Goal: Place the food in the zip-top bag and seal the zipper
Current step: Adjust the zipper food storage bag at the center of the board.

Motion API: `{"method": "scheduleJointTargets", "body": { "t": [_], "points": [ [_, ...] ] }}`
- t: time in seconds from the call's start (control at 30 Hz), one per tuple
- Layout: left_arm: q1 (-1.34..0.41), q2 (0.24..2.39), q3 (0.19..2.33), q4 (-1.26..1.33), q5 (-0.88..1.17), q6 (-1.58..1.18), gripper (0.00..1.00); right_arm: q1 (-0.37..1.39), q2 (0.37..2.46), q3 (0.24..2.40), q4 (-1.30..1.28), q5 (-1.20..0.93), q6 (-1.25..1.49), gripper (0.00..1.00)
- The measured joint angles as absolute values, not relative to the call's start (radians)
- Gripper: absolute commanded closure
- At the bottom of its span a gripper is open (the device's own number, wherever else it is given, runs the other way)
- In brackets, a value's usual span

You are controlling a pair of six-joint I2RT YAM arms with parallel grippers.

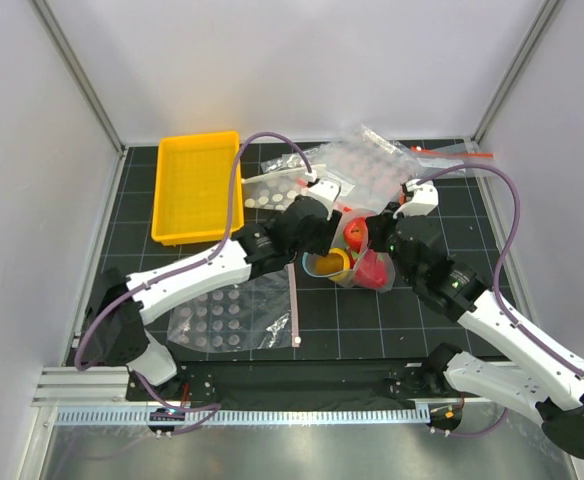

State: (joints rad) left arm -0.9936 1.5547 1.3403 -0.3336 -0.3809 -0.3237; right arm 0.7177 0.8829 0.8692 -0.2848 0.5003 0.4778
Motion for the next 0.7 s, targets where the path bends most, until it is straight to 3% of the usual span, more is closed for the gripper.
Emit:
{"method": "scheduleJointTargets", "body": {
  "t": [0.1, 0.13, 0.17, 0.2, 0.5, 0.6, 0.63, 0.7],
  "points": [
    [-0.973, 1.602, 1.341, -0.371, -0.365, -0.334, 0.71, 0.718, 0.883, 0.869, -0.285, 0.495, 0.477, 0.99],
    [-0.964, 1.609, 1.341, -0.381, -0.355, -0.336, 0.86, 0.718, 0.884, 0.869, -0.285, 0.491, 0.476, 0.99],
    [-0.958, 1.611, 1.341, -0.387, -0.347, -0.339, 0.95, 0.718, 0.885, 0.869, -0.284, 0.484, 0.473, 0.99],
    [-0.950, 1.611, 1.341, -0.391, -0.337, -0.341, 1.00, 0.718, 0.887, 0.869, -0.283, 0.472, 0.469, 0.99],
    [-0.913, 1.517, 1.307, -0.396, -0.287, -0.341, 1.00, 0.752, 0.954, 0.872, -0.230, 0.304, 0.433, 0.98],
    [-0.906, 1.441, 1.282, -0.394, -0.284, -0.342, 1.00, 0.820, 0.990, 0.886, -0.210, 0.257, 0.416, 0.83],
    [-0.903, 1.420, 1.279, -0.393, -0.284, -0.343, 1.00, 0.854, 1.006, 0.896, -0.208, 0.243, 0.406, 0.71],
    [-0.899, 1.388, 1.276, -0.392, -0.280, -0.344, 1.00, 0.902, 1.029, 0.913, -0.198, 0.223, 0.385, 0.58]
  ]
}}
